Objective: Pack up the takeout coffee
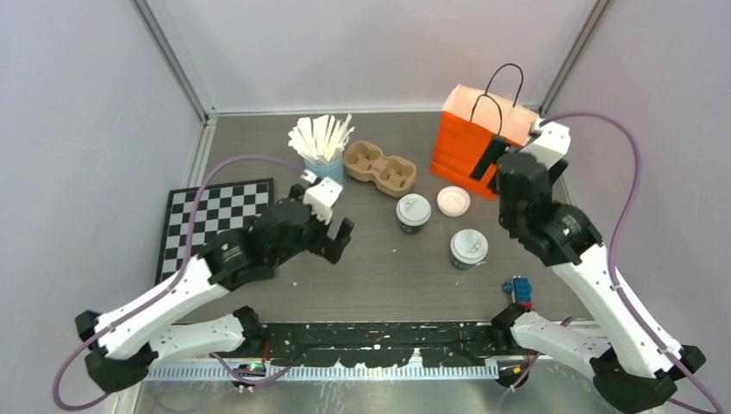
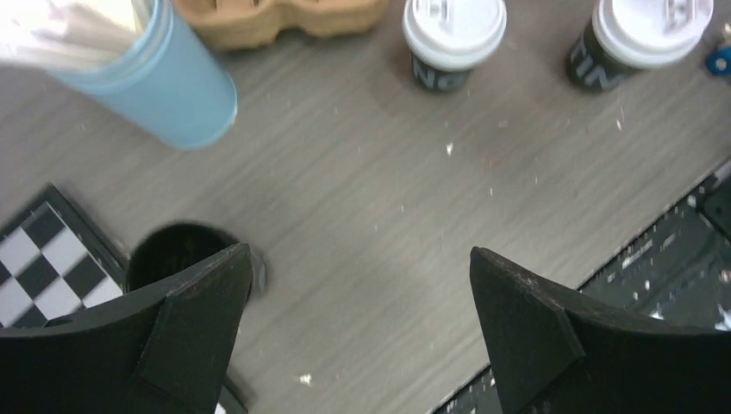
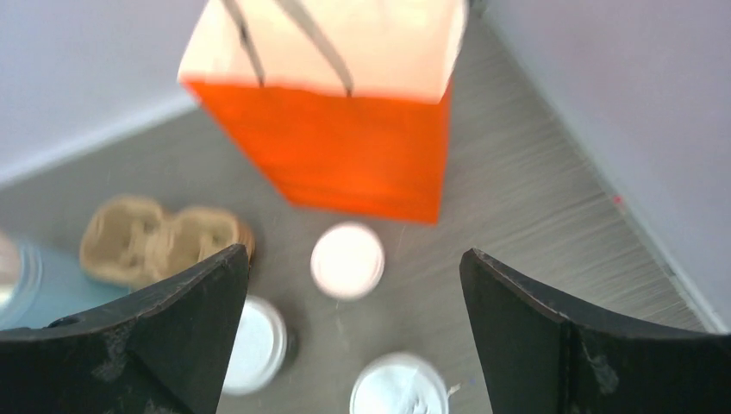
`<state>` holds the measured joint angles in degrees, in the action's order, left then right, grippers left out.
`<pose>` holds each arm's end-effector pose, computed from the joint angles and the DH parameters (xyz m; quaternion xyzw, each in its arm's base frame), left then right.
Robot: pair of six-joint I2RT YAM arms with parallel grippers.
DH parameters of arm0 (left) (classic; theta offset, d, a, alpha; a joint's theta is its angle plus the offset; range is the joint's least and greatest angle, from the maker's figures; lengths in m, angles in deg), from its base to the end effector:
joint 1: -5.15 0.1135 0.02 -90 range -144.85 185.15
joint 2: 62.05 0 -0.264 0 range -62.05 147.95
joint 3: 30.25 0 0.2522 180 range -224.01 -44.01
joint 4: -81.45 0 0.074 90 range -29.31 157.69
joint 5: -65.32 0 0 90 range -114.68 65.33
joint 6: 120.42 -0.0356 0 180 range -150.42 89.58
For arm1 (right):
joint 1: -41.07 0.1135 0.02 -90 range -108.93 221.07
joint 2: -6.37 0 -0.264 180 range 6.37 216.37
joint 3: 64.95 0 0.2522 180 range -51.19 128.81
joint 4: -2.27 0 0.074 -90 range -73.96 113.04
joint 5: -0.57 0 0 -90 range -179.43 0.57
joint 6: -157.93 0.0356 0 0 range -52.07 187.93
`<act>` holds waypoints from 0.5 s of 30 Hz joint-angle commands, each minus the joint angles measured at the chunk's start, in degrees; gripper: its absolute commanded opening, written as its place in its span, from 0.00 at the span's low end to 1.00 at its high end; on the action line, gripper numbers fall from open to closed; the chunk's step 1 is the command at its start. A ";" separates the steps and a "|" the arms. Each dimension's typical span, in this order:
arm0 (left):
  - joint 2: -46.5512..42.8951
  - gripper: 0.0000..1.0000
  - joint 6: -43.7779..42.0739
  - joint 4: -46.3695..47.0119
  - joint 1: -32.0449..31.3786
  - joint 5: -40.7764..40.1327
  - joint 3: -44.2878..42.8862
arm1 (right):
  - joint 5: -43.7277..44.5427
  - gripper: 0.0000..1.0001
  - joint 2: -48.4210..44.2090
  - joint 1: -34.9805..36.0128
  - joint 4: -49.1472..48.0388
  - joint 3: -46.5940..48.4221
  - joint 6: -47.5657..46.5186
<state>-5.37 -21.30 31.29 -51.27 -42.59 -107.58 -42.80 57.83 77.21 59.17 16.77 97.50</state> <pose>0.1224 -0.1646 0.3699 0.2705 0.8131 -0.1562 0.4912 0.1456 0.0743 0.4029 0.1627 0.7921 -0.0213 0.5879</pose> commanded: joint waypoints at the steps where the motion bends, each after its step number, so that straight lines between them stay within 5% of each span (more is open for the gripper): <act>1: -11.84 1.00 4.76 -2.86 0.96 5.11 8.13 | 4.61 0.96 5.74 -8.72 -4.85 9.76 -7.62; 10: -27.63 0.93 4.62 -3.12 1.02 5.89 16.91 | -18.50 0.88 17.08 -33.33 -3.62 18.49 -2.97; 15: -29.67 0.87 13.86 0.50 0.96 3.70 18.27 | -27.38 0.81 24.63 -39.96 -3.37 23.19 0.89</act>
<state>-33.39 -15.11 26.96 -50.48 -37.76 -90.47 -60.70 78.48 40.49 56.53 34.52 94.98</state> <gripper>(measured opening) 0.886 0.820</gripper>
